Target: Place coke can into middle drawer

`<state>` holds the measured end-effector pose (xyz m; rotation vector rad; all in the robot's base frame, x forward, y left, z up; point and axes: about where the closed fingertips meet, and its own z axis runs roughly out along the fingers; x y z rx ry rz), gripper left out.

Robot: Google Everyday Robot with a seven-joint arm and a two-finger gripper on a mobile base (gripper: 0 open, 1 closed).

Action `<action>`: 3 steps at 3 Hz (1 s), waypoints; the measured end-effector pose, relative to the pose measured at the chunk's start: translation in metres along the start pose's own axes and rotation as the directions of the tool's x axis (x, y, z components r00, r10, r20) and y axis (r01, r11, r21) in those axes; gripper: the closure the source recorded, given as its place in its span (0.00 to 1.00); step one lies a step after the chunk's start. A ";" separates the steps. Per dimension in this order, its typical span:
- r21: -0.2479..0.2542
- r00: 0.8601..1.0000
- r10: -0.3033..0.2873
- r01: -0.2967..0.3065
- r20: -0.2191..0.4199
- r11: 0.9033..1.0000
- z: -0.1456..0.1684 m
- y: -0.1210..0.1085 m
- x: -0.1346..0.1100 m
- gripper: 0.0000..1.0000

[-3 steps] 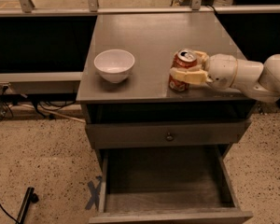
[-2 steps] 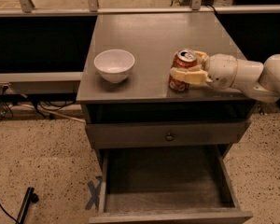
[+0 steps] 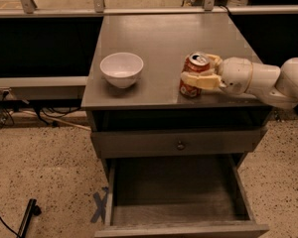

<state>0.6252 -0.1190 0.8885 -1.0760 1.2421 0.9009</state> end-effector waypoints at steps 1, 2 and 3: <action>0.000 1.000 0.000 0.000 0.000 1.000 0.000 0.000 0.000 0.65; 0.000 1.000 0.000 0.000 0.000 1.000 0.000 0.000 0.000 0.86; 0.000 1.000 0.000 0.000 0.000 1.000 0.000 0.000 0.000 1.00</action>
Offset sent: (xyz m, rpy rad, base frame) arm 0.0080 0.0216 -0.0084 -0.5786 0.0621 0.1000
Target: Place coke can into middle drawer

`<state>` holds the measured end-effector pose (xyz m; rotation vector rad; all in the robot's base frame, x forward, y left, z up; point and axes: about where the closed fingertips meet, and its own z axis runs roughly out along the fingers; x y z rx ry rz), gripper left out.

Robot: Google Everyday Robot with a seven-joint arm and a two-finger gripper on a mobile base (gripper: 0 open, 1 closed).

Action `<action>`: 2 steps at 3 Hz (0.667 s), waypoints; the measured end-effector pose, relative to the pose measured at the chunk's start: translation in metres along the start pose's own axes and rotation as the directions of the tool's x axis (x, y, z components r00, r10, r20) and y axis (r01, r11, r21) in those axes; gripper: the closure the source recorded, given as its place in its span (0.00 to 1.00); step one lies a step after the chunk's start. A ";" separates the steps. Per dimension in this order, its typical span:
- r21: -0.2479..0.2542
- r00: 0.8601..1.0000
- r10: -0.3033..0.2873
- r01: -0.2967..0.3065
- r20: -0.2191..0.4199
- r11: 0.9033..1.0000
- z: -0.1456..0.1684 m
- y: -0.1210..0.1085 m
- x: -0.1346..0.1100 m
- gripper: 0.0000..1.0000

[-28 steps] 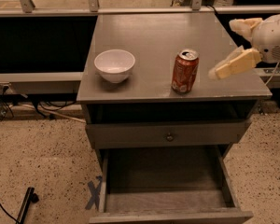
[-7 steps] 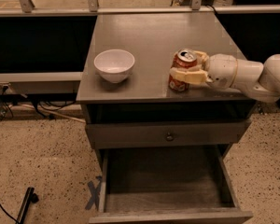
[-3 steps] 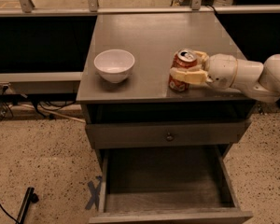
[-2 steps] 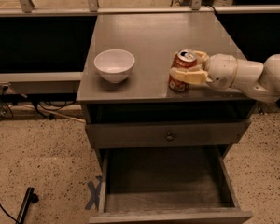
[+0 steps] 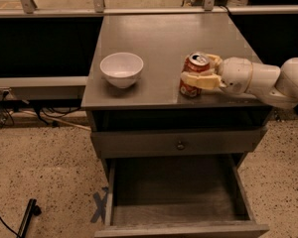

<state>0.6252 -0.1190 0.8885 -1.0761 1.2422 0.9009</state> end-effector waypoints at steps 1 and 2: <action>0.000 1.000 0.000 0.000 0.000 1.000 0.000 0.000 0.000 0.82; 0.000 1.000 0.000 0.000 0.000 1.000 0.000 0.000 0.000 0.58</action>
Offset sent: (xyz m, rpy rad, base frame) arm 0.0000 0.0000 0.0000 0.0000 0.0000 0.0000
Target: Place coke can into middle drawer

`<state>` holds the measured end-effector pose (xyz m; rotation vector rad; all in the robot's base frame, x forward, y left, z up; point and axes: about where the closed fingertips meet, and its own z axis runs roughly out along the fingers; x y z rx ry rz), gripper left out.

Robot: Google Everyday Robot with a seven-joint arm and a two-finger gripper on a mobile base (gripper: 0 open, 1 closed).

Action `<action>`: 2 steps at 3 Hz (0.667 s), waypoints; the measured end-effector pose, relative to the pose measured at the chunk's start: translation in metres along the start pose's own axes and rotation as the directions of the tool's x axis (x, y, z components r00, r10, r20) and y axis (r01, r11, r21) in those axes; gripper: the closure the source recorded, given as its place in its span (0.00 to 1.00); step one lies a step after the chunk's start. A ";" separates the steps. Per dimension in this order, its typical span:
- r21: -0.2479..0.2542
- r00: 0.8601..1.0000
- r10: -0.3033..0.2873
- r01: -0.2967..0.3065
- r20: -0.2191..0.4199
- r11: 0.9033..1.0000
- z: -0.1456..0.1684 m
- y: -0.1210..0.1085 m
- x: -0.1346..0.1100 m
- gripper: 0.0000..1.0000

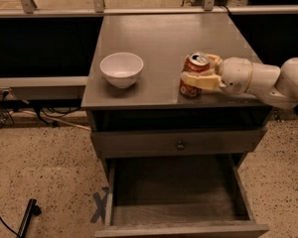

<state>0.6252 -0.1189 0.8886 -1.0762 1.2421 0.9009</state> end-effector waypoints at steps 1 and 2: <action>0.000 1.000 0.000 0.000 0.000 1.000 0.000 0.000 0.000 0.35; -0.004 1.000 0.001 -0.001 -0.009 1.000 0.001 -0.001 0.000 0.06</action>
Offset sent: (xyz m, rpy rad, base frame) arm 0.0226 0.0123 0.0084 -0.1364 0.0789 0.0694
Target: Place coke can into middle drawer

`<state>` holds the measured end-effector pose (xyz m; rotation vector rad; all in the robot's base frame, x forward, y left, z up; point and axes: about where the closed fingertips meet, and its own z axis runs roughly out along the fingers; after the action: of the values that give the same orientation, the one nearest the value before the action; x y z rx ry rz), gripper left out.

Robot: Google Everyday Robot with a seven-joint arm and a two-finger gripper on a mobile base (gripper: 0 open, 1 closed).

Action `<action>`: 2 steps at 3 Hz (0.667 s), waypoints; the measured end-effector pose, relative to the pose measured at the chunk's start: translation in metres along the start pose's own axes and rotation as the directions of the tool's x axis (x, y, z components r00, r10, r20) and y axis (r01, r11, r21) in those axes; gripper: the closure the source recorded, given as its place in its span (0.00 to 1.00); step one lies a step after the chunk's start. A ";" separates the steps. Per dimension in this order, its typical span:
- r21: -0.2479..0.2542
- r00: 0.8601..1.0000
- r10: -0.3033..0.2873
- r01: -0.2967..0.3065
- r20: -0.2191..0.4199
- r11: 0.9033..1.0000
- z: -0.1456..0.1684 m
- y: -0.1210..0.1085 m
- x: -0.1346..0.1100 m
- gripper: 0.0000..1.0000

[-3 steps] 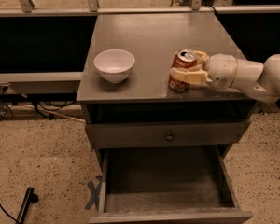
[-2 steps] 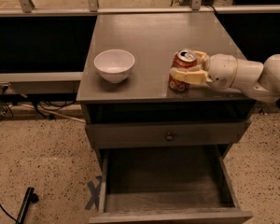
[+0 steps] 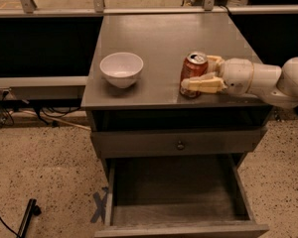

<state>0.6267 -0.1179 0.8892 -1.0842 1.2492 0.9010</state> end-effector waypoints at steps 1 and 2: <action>-0.040 0.996 0.011 -0.014 -0.087 0.999 0.013 -0.011 -0.004 0.20; -0.080 0.987 0.010 -0.023 -0.163 0.997 0.024 -0.019 -0.009 0.43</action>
Offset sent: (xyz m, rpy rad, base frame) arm 0.0347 0.0215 0.0180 -0.2568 0.0934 0.0836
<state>0.6500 -0.0993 0.9001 -1.2335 1.3665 0.8961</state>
